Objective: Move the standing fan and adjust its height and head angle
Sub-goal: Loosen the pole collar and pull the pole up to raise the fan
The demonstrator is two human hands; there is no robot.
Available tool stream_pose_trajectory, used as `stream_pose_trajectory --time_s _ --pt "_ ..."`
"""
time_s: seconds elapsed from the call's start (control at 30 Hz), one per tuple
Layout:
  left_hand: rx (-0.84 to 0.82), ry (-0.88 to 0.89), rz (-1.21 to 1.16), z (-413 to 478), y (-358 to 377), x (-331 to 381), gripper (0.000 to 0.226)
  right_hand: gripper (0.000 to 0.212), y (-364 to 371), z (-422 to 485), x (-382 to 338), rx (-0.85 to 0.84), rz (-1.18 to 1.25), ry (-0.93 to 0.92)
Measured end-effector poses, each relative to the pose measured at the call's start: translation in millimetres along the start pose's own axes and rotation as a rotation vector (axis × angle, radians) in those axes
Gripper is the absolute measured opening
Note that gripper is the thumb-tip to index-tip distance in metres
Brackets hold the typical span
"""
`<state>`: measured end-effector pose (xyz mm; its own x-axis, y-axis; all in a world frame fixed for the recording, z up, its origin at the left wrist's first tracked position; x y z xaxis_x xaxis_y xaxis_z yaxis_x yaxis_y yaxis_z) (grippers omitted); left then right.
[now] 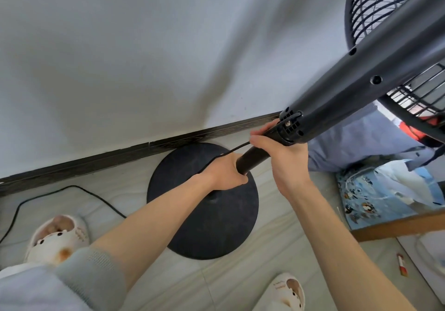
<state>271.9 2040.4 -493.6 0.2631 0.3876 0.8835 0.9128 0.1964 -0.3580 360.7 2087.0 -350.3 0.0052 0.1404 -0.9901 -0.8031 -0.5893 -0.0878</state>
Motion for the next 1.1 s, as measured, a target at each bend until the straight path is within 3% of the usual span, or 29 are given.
stream_pose_trajectory --time_s 0.07,0.13,0.27,0.33,0.4,0.5,0.57,0.73,0.8,0.97,1.03,1.1 --pt "0.007 -0.02 0.006 -0.1 0.1 -2.3 0.014 0.037 -5.6 4.7 -8.2 -0.197 0.028 0.072" --pt "0.004 -0.023 0.01 -0.4 1.3 -0.2 0.014 0.037 -10.1 5.7 -11.5 -0.232 0.013 0.097" --pt "-0.012 0.005 -0.014 -2.7 -0.5 6.0 0.023 0.025 -0.8 -4.1 -1.6 0.119 -0.061 -0.029" --pt "-0.013 0.02 -0.023 -4.1 -1.4 7.2 0.027 0.022 3.6 -6.2 3.0 0.196 -0.071 -0.068" --pt "0.0 0.015 -0.019 -4.2 -1.4 5.2 0.026 0.023 1.3 -1.1 0.0 0.109 -0.068 -0.043" --pt "0.006 -0.006 -0.01 -4.3 -0.8 2.1 0.022 0.035 -9.9 7.3 -8.9 -0.221 -0.019 0.067" --pt "-0.002 -0.007 -0.012 -4.2 -0.2 3.5 0.02 0.037 -15.7 9.8 -11.7 -0.293 -0.001 0.102" --pt "-0.003 0.012 -0.01 -5.8 -1.4 8.3 0.021 0.016 0.2 -5.9 5.7 0.119 -0.071 -0.091" --pt "-0.004 0.011 0.001 -5.5 -1.8 7.2 0.021 0.017 4.5 -5.8 9.9 0.161 -0.078 -0.093" --pt "0.008 -0.012 0.0 -5.6 -1.0 2.9 0.016 0.044 -15.1 11.0 -10.1 -0.368 -0.046 0.08" --pt "0.004 -0.014 0.007 -5.5 -0.5 5.0 0.018 0.04 -15.5 7.6 -5.8 -0.261 -0.03 0.076" --pt "-0.004 -0.007 0.0 -5.0 -0.8 7.3 0.018 0.029 -7.5 -0.5 1.7 -0.013 -0.055 0.022"
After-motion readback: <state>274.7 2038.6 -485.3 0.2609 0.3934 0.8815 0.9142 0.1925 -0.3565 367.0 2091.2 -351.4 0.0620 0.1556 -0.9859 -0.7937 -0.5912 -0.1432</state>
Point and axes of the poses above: each hand's wrist, its own z-axis towards the middle knuckle, its own y-axis out of the palm, x = y × z, the point moved 2 cm from there along z, towards the middle knuckle, and after that the axes turned 5 degrees about -y, right-handed, at the moved point
